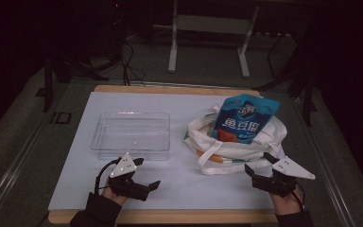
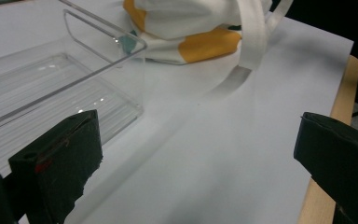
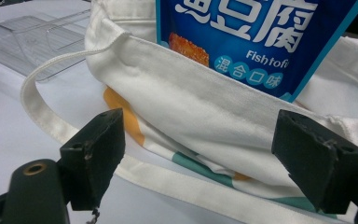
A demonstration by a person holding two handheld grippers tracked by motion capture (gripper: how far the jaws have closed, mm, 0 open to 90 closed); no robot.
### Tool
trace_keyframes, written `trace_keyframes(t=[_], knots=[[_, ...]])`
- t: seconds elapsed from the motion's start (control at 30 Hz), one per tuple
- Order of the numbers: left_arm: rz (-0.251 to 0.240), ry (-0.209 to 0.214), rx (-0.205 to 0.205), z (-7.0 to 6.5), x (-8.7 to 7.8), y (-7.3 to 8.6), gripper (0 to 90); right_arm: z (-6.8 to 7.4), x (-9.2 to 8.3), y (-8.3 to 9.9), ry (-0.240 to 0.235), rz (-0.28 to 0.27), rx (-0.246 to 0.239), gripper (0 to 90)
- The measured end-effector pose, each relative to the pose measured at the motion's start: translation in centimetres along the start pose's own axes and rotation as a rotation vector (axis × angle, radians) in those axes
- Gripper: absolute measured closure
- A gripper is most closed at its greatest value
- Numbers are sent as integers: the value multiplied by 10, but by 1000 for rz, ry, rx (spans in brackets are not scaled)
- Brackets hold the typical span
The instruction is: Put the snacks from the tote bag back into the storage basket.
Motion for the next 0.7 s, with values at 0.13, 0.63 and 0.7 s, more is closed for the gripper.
trace_keyframes(t=[0.13,0.63,0.7], knots=[[-5,12,13,-2,1,-1,12,0,-1,1,0,2,3,170],[-129,96,31,-9,-10,-13,12,1,-7,-7,-4,-42,-15,170],[-138,91,38,-8,-11,-14,12,1,-9,-10,-16,-52,-17,170]])
Point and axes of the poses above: each handheld gripper's, and its own axes: x roughly forward along the jaws, y roughly out of its underside, z roughly to its left, the point moved 6 cm from there along x, roughly forward along the jaws
